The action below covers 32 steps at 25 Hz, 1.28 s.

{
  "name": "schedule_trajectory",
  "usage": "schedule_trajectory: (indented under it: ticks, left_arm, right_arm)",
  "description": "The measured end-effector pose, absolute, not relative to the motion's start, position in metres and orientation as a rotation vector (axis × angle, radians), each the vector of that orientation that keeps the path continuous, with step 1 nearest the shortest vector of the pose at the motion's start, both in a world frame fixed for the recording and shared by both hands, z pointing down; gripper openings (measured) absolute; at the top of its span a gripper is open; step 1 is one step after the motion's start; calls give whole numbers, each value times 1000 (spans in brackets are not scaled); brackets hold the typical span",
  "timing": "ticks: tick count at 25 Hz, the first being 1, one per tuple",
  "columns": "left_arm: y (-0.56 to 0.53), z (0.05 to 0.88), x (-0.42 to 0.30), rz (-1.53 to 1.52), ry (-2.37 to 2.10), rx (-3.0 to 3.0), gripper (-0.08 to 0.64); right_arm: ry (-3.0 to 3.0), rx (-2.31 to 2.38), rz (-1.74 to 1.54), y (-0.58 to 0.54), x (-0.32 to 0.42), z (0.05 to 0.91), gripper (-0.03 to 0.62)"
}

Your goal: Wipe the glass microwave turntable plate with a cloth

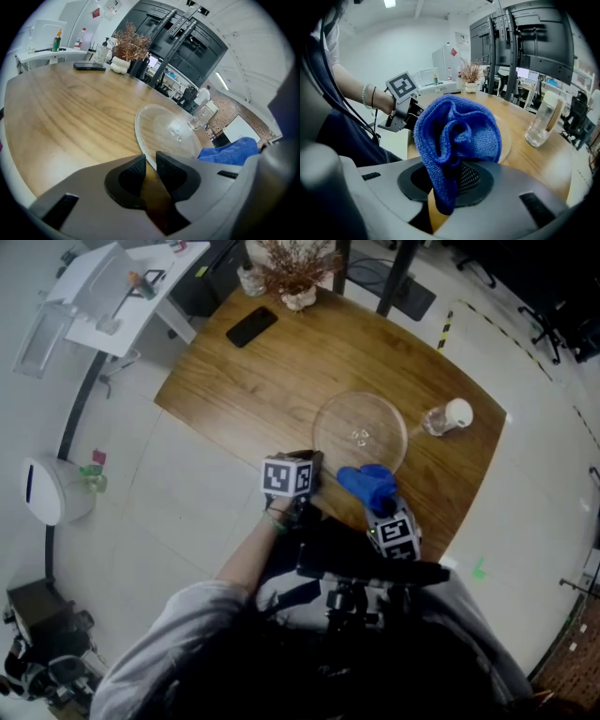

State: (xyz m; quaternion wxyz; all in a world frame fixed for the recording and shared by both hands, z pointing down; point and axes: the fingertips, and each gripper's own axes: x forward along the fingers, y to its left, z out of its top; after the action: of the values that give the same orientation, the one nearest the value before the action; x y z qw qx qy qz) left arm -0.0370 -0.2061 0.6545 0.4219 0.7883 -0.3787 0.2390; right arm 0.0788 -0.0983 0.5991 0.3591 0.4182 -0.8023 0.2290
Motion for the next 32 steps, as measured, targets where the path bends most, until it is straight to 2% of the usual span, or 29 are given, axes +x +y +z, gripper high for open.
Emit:
schedule_trajectory:
  ticks: [8, 16, 32]
  left_arm:
    - [-206, 654, -36, 596, -945, 1977, 64]
    - [-206, 654, -36, 588, -937, 1985, 64]
    - [-207, 654, -38, 601, -961, 1987, 64]
  right_arm:
    - [-2055, 1280, 415, -198, 112, 569, 89]
    - [-1891, 1424, 324, -280, 164, 575, 89]
    - [-1916, 1383, 563, -154, 148, 603, 90]
